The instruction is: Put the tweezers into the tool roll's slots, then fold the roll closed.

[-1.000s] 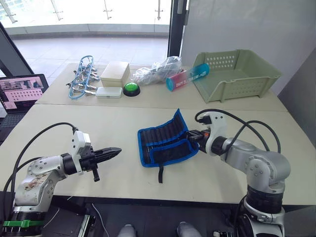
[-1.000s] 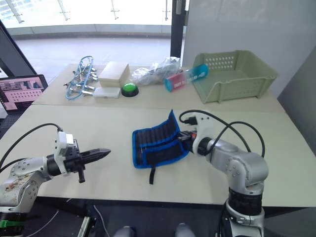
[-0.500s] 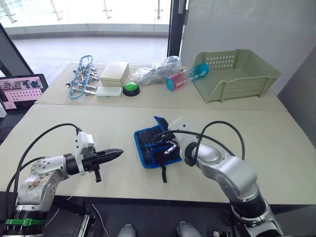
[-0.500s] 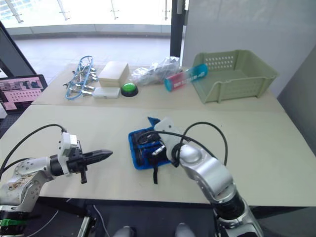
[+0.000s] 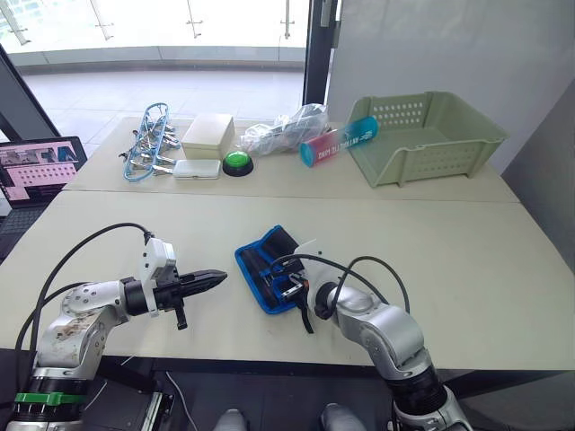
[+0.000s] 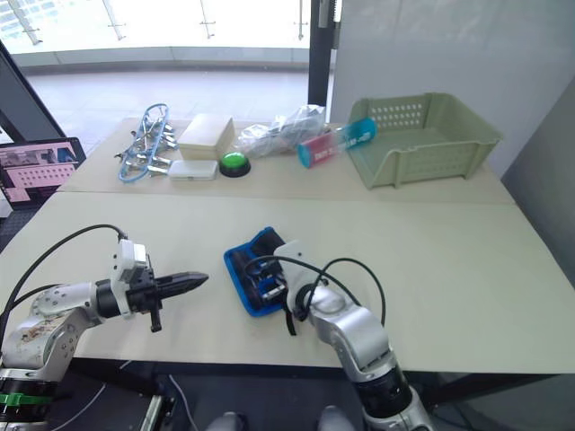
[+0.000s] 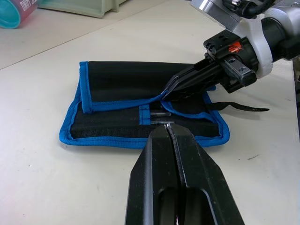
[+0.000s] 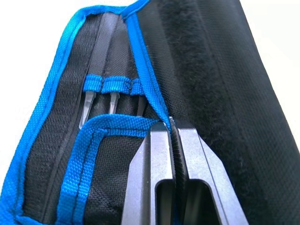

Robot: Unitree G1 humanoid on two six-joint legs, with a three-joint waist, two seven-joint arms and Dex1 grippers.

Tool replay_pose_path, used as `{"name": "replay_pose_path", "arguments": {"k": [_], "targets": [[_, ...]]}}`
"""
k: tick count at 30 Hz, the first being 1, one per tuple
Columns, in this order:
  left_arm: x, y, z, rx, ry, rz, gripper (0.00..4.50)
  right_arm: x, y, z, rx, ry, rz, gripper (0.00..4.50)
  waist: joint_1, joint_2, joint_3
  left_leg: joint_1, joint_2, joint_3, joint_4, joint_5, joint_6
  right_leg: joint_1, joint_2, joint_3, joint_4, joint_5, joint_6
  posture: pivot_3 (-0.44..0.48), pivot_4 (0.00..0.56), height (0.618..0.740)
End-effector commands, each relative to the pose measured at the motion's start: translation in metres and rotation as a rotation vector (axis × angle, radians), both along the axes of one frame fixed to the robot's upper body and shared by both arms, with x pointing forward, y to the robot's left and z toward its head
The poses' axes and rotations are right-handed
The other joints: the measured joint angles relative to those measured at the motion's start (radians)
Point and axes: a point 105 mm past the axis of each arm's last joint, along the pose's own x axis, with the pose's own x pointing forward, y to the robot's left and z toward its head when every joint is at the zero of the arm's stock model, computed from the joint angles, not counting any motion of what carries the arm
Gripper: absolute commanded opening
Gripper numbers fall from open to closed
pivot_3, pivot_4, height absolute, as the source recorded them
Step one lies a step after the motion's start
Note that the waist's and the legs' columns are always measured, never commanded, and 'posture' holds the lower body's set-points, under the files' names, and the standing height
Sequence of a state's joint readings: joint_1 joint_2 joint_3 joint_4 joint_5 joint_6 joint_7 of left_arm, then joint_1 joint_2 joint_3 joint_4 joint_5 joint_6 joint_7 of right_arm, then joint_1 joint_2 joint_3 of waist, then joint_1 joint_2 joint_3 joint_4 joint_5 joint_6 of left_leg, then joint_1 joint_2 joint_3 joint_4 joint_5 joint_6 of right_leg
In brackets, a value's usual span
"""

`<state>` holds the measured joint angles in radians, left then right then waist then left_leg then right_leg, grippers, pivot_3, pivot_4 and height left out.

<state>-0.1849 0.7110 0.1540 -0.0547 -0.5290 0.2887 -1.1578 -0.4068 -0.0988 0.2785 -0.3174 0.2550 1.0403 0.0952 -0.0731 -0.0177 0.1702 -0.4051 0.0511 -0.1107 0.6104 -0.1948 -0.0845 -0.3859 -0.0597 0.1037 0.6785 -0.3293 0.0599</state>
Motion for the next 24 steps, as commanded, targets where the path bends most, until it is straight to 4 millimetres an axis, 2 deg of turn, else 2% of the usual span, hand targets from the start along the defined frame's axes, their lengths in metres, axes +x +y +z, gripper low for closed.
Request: {"name": "replay_pose_path", "arguments": {"k": [1, 2, 6, 7, 13, 17, 21, 24], "targets": [[-0.001, 0.0, 0.005, 0.014, -0.022, -0.01, 0.0, 0.004, -0.013, -0.011, 0.079, 0.098, -0.034, 0.04, 0.002, 0.0, 0.0, 0.0, 0.0, 0.0, 0.0, 0.0, 0.0, 0.0, 0.0, 0.0, 0.0, 0.0, 0.0, 0.0, 0.15, 0.74], [-0.001, 0.0, 0.005, 0.014, -0.022, -0.01, 0.0, 0.005, -0.013, -0.008, 0.104, 0.098, -0.036, 0.63, 0.002, 0.0, 0.0, 0.0, 0.0, 0.0, 0.0, 0.001, 0.001, 0.0, 0.0, 0.0, 0.0, 0.0, 0.0, 0.0, 0.15, 0.74], [-0.001, -0.001, 0.005, 0.013, -0.022, -0.01, 0.0, 0.007, -0.006, 0.019, 0.274, 0.094, 0.027, 1.99, 0.002, 0.0, 0.0, 0.0, 0.0, 0.0, 0.0, 0.001, 0.001, 0.0, 0.0, 0.0, 0.0, 0.0, 0.0, 0.0, 0.15, 0.74], [-0.001, -0.001, 0.004, 0.012, -0.021, -0.011, 0.0, 0.006, -0.006, 0.027, 0.303, 0.085, 0.053, 2.22, 0.002, 0.0, 0.0, -0.001, 0.0, 0.0, 0.0, 0.001, 0.001, 0.0, 0.0, 0.0, 0.0, 0.0, 0.0, 0.0, 0.15, 0.74], [-0.001, -0.001, 0.005, 0.009, -0.018, -0.012, 0.0, 0.011, -0.026, 0.072, 0.435, -0.002, 0.152, 2.22, 0.002, 0.0, 0.0, -0.002, 0.0, 0.0, 0.0, 0.001, 0.001, -0.001, 0.0, 0.0, 0.001, 0.0, 0.0, 0.0, 0.15, 0.74], [-0.002, -0.003, 0.007, -0.044, 0.03, -0.013, 0.0, 0.015, -0.038, 0.081, 0.453, -0.037, 0.206, 2.22, 0.0, 0.0, 0.0, -0.001, 0.0, 0.0, -0.002, 0.001, 0.001, -0.001, 0.0, 0.0, 0.001, 0.0, 0.0, 0.0, 0.15, 0.74], [-0.002, -0.005, 0.008, -0.121, 0.122, 0.007, 0.0, 0.023, -0.041, 0.07, 0.41, -0.065, 0.251, 1.07, -0.001, 0.0, 0.0, -0.002, 0.0, 0.0, -0.001, 0.001, 0.001, -0.001, 0.0, 0.0, 0.001, 0.0, 0.0, 0.0, 0.15, 0.74], [-0.003, -0.005, 0.007, -0.171, 0.213, 0.036, 0.0, 0.025, -0.036, 0.05, 0.3, -0.086, 0.34, 0.04, -0.002, 0.0, 0.001, -0.001, 0.0, 0.0, -0.001, 0.001, 0.001, -0.001, 0.0, 0.0, 0.001, 0.0, 0.0, 0.0, 0.15, 0.74]]}}
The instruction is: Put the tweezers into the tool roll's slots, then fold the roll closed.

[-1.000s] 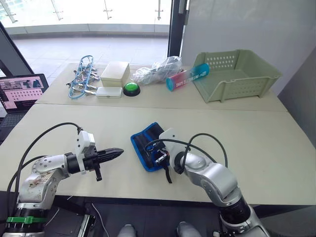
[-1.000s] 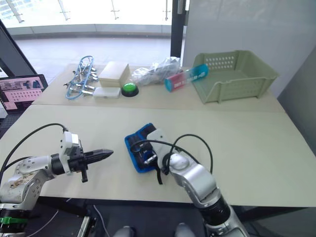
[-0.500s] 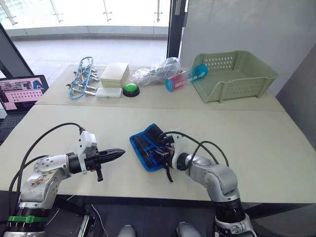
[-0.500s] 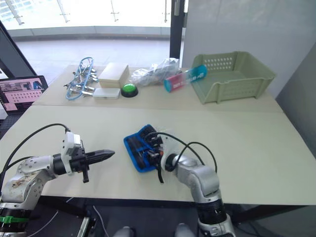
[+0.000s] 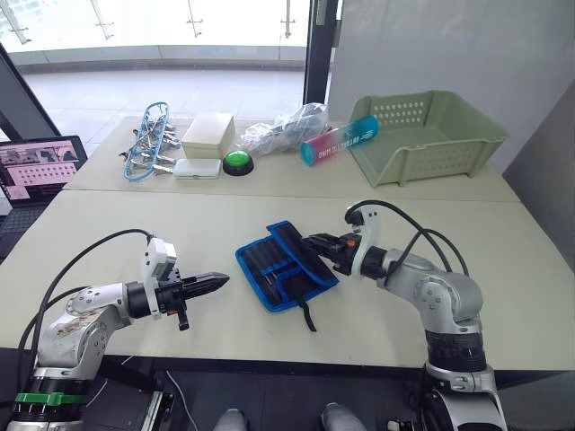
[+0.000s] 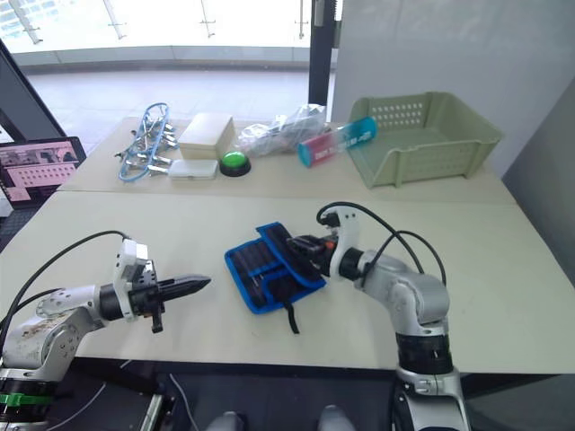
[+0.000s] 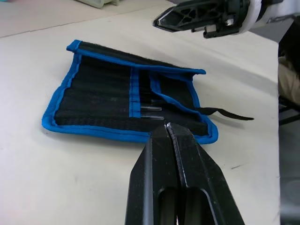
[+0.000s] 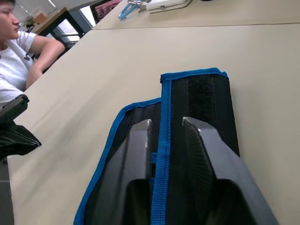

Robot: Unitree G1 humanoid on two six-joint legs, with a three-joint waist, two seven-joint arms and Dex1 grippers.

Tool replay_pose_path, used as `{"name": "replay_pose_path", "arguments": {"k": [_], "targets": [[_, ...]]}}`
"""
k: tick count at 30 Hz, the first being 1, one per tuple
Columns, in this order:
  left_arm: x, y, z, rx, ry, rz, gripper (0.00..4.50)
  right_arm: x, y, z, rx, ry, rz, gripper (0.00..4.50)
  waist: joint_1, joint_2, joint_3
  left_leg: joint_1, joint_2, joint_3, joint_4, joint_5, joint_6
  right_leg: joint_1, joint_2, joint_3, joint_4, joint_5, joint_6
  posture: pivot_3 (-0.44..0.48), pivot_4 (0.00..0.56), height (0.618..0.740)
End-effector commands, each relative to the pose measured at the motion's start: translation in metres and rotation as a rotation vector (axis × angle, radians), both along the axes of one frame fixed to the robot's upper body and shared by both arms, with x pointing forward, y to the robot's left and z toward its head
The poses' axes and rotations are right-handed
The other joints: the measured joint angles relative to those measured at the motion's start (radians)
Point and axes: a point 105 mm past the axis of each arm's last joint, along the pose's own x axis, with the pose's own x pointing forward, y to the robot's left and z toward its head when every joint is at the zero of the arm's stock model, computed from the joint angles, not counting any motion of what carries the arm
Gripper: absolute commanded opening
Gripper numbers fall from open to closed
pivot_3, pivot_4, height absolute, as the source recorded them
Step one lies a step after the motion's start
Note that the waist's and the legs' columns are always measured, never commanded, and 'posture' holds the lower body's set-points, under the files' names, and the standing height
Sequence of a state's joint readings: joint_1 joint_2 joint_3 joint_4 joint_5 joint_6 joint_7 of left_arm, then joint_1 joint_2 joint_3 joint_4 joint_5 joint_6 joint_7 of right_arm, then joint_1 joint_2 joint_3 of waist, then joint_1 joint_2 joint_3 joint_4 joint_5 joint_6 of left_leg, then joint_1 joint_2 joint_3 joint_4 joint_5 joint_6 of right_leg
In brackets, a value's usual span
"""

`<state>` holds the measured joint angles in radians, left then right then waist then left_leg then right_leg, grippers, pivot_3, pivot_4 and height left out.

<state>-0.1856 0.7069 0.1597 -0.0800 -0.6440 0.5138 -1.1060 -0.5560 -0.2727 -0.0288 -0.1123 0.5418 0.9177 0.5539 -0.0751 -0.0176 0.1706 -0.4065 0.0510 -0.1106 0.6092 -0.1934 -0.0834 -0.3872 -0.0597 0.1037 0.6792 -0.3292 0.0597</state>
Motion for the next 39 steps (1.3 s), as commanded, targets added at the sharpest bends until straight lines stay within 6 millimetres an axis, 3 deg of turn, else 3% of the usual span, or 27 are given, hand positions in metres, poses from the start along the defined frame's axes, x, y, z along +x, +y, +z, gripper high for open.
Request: {"name": "replay_pose_path", "arguments": {"k": [1, 3, 4, 8, 14, 17, 20, 23, 30, 31, 39], "targets": [[-0.003, -0.001, 0.013, -0.063, 0.046, 0.023, 0.0, 0.003, 0.007, -0.012, -0.062, -0.086, 0.076, 0.04, -0.001, 0.0, 0.0, 0.0, 0.0, 0.0, 0.0, 0.0, 0.0, 0.0, 0.0, 0.0, 0.0, 0.0, 0.0, 0.0, 0.15, 0.74], [-0.002, 0.001, 0.013, -0.08, 0.084, 0.05, 0.0, 0.007, 0.006, -0.022, -0.104, -0.108, 0.087, 0.04, 0.0, 0.0, 0.0, 0.0, 0.0, 0.0, 0.0, 0.0, 0.0, 0.0, 0.0, 0.0, 0.0, 0.0, 0.0, 0.0, 0.15, 0.74], [0.0, 0.004, 0.013, -0.105, 0.121, 0.081, 0.26, 0.008, 0.006, -0.027, -0.126, -0.114, 0.101, 0.01, 0.001, 0.0, 0.0, 0.0, 0.0, 0.0, 0.0, 0.0, 0.0, 0.0, 0.0, 0.0, 0.0, 0.0, 0.0, 0.0, 0.15, 0.74], [-0.003, 0.004, 0.001, -0.164, 0.306, 0.134, 1.48, 0.016, 0.003, -0.047, -0.199, -0.092, 0.081, 0.0, 0.001, 0.0, 0.0, 0.0, 0.0, 0.0, 0.001, 0.0, 0.0, 0.0, 0.0, 0.0, 0.0, 0.0, 0.0, 0.0, 0.15, 0.74], [-0.01, -0.022, -0.026, -0.222, 0.525, 0.148, 3.47, 0.025, -0.005, -0.055, -0.232, -0.076, 0.028, 0.0, 0.005, -0.001, 0.0, 0.001, 0.0, 0.0, 0.002, 0.0, 0.0, 0.002, 0.0, 0.0, 0.001, 0.0, 0.0, 0.0, 0.15, 0.74], [-0.005, -0.04, -0.025, -0.277, 0.549, 0.144, 3.47, 0.026, -0.005, -0.054, -0.226, -0.074, 0.018, 0.0, 0.006, -0.002, -0.001, 0.001, 0.0, 0.0, 0.004, 0.0, 0.0, 0.003, 0.0, 0.0, 0.001, 0.0, 0.0, 0.0, 0.15, 0.74], [0.009, -0.055, -0.044, -0.271, 0.672, 0.239, 3.47, 0.026, -0.004, -0.055, -0.234, -0.082, 0.02, 0.0, 0.008, -0.002, -0.001, 0.002, -0.001, 0.0, 0.006, 0.0, -0.001, 0.004, 0.0, 0.0, 0.001, 0.0, 0.0, 0.0, 0.15, 0.74], [0.023, -0.065, -0.049, -0.343, 0.74, 0.314, 3.47, 0.026, -0.004, -0.054, -0.232, -0.086, 0.013, 0.0, 0.009, -0.002, -0.001, 0.004, -0.001, 0.0, 0.007, 0.0, -0.001, 0.008, -0.001, 0.0, 0.001, 0.0, 0.0, 0.0, 0.15, 0.74], [0.035, -0.068, -0.058, -0.363, 0.813, 0.422, 3.47, 0.023, -0.005, -0.053, -0.241, -0.093, 0.003, 0.0, 0.012, -0.002, -0.002, 0.014, -0.001, -0.001, 0.006, 0.0, -0.001, 0.02, -0.001, 0.0, -0.003, 0.0, 0.0, 0.0, 0.15, 0.74], [0.034, -0.067, -0.057, -0.364, 0.81, 0.417, 2.92, 0.023, -0.005, -0.052, -0.241, -0.094, 0.001, 0.0, 0.011, -0.002, -0.002, 0.015, -0.001, -0.001, 0.006, 0.0, -0.001, 0.021, -0.001, 0.0, -0.004, 0.0, 0.0, 0.0, 0.15, 0.74], [0.035, -0.058, -0.043, -0.376, 0.789, 0.386, 0.31, 0.025, -0.008, -0.051, -0.247, -0.098, -0.02, 0.0, 0.006, -0.002, -0.002, 0.015, -0.001, -0.001, 0.002, 0.0, -0.001, 0.02, -0.001, 0.0, -0.007, 0.0, 0.001, 0.0, 0.15, 0.74]]}}
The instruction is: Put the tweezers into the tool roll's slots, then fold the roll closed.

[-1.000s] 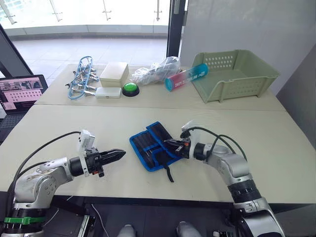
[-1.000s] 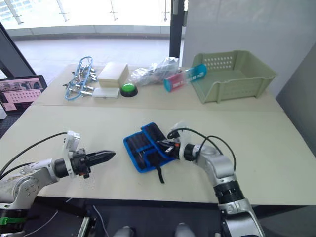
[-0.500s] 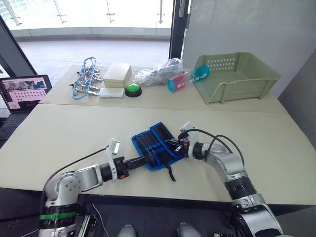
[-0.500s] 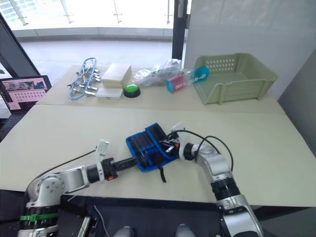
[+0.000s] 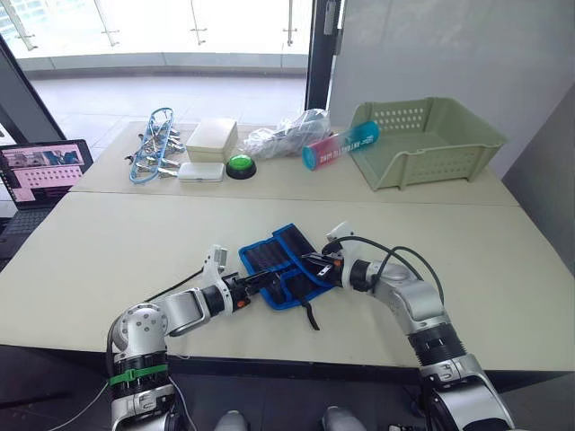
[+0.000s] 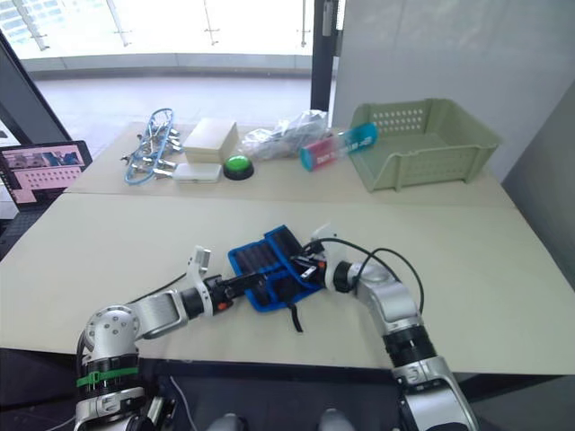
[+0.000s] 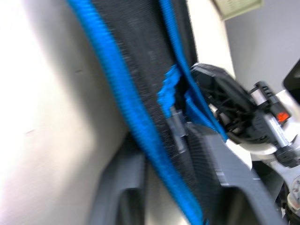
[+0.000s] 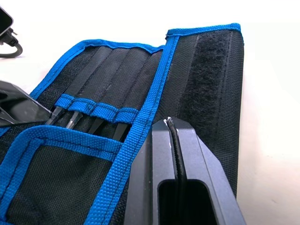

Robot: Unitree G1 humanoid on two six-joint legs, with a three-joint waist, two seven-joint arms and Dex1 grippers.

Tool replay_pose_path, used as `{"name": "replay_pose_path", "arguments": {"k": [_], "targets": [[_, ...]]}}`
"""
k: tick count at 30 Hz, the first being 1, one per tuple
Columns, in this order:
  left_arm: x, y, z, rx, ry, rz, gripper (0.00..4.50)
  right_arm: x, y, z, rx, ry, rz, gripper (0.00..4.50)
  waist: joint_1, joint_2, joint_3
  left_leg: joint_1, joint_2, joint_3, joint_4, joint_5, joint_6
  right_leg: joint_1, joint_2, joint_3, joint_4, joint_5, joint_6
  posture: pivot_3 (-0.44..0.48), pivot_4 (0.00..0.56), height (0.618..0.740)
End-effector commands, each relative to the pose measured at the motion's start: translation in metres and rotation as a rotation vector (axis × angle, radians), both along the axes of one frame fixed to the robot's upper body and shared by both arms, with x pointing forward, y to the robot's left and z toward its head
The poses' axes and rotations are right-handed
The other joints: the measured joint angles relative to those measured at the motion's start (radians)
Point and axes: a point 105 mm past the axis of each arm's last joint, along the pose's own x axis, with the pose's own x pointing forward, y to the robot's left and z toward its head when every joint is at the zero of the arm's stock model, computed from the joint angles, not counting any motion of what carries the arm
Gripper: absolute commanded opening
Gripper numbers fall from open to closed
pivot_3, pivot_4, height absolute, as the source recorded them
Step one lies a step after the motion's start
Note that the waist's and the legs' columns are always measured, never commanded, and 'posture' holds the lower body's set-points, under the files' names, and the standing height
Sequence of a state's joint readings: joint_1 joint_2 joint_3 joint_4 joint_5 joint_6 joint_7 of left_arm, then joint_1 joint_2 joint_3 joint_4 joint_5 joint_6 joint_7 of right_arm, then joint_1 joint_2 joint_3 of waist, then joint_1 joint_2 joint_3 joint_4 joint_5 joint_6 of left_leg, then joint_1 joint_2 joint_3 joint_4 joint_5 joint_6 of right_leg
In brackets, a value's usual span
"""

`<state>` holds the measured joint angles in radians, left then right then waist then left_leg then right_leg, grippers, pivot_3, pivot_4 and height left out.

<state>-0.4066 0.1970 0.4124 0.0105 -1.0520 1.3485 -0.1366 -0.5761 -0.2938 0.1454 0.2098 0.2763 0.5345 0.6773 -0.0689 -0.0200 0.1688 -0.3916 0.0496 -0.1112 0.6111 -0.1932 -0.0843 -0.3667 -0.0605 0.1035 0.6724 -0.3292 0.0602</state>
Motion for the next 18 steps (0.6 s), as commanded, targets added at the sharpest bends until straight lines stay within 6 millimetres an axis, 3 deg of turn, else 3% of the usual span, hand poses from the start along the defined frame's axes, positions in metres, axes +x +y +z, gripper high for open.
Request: {"name": "replay_pose_path", "arguments": {"k": [1, 10, 15, 18], "targets": [[0.001, 0.009, 0.002, 0.008, 0.001, 0.009, 0.02, 0.002, -0.009, 0.001, -0.015, -0.006, -0.04, 0.0, 0.0, 0.0, 0.0, 0.0, 0.0, 0.0, 0.0, 0.0, 0.0, 0.0, 0.0, 0.0, 0.0, 0.0, 0.0, 0.0, 0.15, 0.74], [0.0, 0.021, 0.008, -0.011, -0.009, 0.015, 0.02, 0.002, -0.011, -0.002, -0.039, -0.007, -0.048, 0.0, -0.004, 0.0, 0.0, -0.001, 0.0, 0.0, -0.002, 0.0, 0.0, -0.001, 0.0, 0.0, -0.001, 0.0, 0.0, 0.0, 0.15, 0.74], [0.018, 0.039, 0.018, 0.041, -0.041, 0.015, 0.02, -0.002, -0.007, -0.005, -0.09, -0.027, -0.031, 0.0, -0.007, 0.0, 0.0, -0.001, 0.0, 0.0, -0.002, 0.0, 0.0, -0.002, 0.0, 0.0, -0.001, 0.0, 0.0, 0.0, 0.15, 0.74], [0.031, 0.05, 0.031, 0.105, -0.084, -0.045, 0.02, -0.006, 0.005, -0.009, -0.139, -0.054, -0.009, 0.0, -0.017, -0.001, 0.001, -0.001, 0.0, 0.0, -0.003, 0.001, -0.001, -0.003, 0.001, 0.0, -0.001, 0.0, 0.0, 0.0, 0.15, 0.74]]}}
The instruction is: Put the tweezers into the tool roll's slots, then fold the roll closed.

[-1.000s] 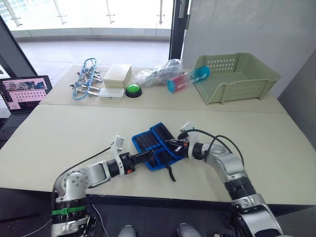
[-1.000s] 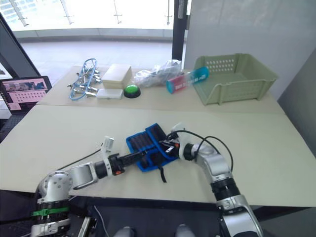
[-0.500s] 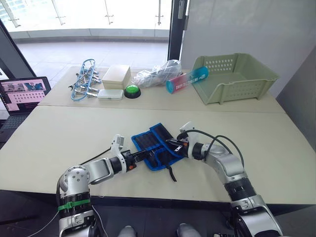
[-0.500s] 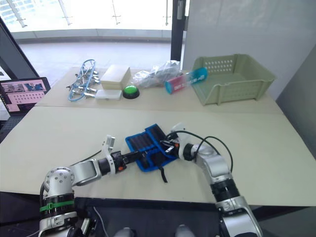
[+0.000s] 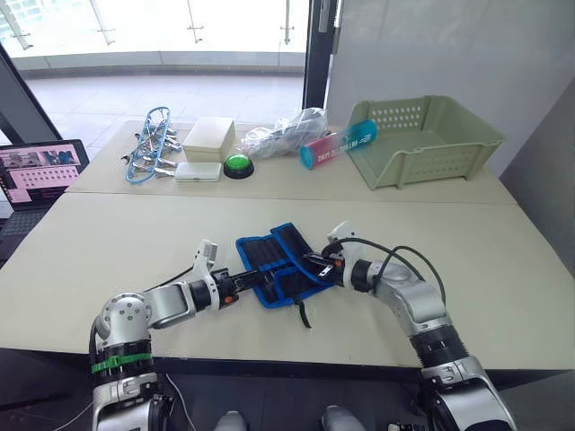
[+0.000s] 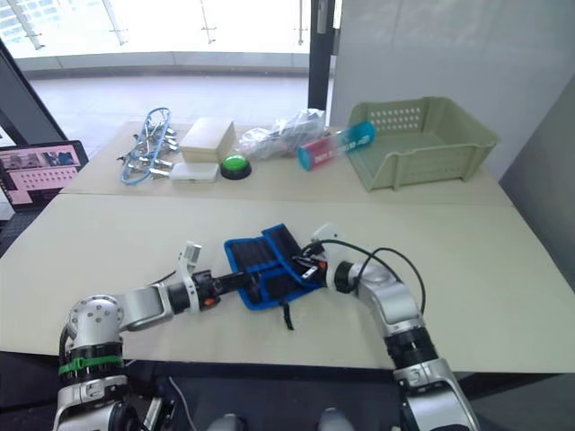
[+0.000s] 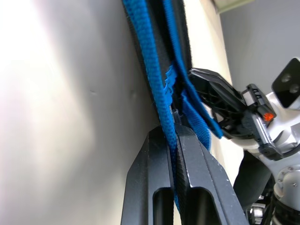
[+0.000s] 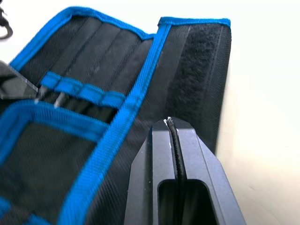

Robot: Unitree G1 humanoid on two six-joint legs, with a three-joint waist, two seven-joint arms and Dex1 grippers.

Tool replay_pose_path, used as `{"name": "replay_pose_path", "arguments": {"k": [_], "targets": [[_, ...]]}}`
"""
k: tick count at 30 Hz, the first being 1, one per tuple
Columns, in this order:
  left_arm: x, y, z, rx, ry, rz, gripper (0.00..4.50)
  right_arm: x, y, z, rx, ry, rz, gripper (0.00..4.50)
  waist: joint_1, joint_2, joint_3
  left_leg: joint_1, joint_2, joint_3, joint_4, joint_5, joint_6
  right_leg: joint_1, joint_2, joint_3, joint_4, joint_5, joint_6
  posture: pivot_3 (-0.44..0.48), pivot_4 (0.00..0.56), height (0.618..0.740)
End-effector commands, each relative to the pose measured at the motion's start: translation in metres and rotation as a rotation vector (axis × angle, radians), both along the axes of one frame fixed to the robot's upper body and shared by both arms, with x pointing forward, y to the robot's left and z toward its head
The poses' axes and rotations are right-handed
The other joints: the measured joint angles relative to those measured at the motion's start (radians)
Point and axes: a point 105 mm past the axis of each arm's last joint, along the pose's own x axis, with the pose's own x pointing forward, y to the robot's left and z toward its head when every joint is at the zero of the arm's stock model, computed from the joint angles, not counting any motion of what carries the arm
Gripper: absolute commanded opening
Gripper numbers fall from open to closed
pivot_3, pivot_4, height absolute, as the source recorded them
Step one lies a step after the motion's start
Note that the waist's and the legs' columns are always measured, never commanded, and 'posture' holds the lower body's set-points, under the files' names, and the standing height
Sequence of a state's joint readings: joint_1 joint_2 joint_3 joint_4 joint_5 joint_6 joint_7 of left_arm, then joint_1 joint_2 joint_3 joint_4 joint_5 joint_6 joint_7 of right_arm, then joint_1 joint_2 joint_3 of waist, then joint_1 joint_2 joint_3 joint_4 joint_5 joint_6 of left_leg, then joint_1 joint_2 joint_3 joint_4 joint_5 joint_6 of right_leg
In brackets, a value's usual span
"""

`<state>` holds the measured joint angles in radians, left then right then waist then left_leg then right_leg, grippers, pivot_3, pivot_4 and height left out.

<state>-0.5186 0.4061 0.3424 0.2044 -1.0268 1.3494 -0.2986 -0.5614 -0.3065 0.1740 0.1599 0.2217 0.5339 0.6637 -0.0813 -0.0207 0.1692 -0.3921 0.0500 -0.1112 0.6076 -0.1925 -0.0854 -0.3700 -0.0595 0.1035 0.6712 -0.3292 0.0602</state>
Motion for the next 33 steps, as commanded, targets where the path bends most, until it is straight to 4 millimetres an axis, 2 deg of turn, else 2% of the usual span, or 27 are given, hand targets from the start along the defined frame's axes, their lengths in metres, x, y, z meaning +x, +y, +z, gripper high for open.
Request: {"name": "replay_pose_path", "arguments": {"k": [1, 6, 17, 19, 23, 28, 33], "targets": [[0.019, 0.022, 0.022, 0.064, -0.101, -0.018, 0.02, -0.004, 0.01, -0.009, -0.066, -0.02, -0.001, 0.0, -0.009, 0.0, 0.0, 0.0, 0.0, 0.0, -0.001, 0.001, -0.001, 0.0, 0.0, 0.0, 0.0, 0.0, 0.0, 0.0, 0.15, 0.74], [0.031, 0.017, 0.032, 0.104, -0.167, -0.133, 0.02, -0.009, 0.032, -0.011, -0.054, -0.035, 0.021, 0.0, -0.016, 0.0, 0.0, -0.001, 0.0, 0.0, -0.002, 0.001, -0.002, -0.001, 0.0, 0.0, -0.001, 0.0, 0.0, 0.0, 0.15, 0.74], [0.041, 0.027, 0.03, 0.064, -0.157, -0.133, 0.02, -0.006, 0.033, -0.019, -0.087, -0.042, 0.01, 0.0, -0.017, 0.0, 0.0, -0.002, 0.0, 0.0, -0.002, 0.001, -0.002, -0.002, 0.0, 0.0, -0.001, 0.0, 0.0, 0.0, 0.15, 0.74], [0.039, 0.026, 0.033, 0.041, -0.169, -0.139, 0.71, -0.006, 0.033, -0.019, -0.089, -0.044, 0.009, 0.0, -0.017, 0.0, 0.0, -0.002, 0.0, 0.0, -0.002, 0.001, -0.002, -0.002, 0.0, 0.0, -0.001, 0.0, 0.0, 0.0, 0.15, 0.74], [0.032, 0.028, 0.026, 0.051, -0.138, -0.138, 1.89, -0.005, 0.032, -0.018, -0.089, -0.046, 0.008, 0.0, -0.017, 0.0, 0.0, -0.002, 0.0, 0.0, -0.002, 0.001, -0.002, -0.002, 0.0, 0.0, 0.0, 0.0, 0.0, 0.0, 0.15, 0.74], [0.024, 0.032, 0.022, 0.037, -0.111, -0.118, 1.89, -0.003, 0.031, -0.016, -0.089, -0.048, 0.007, 0.0, -0.016, 0.0, 0.0, -0.002, 0.0, 0.0, -0.002, 0.001, -0.002, -0.002, 0.0, 0.0, 0.0, 0.0, 0.0, 0.0, 0.15, 0.74], [0.023, 0.035, 0.024, 0.008, -0.119, -0.087, 0.38, -0.002, 0.031, -0.016, -0.093, -0.051, 0.006, 0.0, -0.016, 0.0, 0.0, -0.002, 0.0, 0.0, -0.001, 0.001, -0.002, -0.002, 0.0, 0.0, 0.0, 0.0, 0.0, 0.0, 0.15, 0.74]]}}
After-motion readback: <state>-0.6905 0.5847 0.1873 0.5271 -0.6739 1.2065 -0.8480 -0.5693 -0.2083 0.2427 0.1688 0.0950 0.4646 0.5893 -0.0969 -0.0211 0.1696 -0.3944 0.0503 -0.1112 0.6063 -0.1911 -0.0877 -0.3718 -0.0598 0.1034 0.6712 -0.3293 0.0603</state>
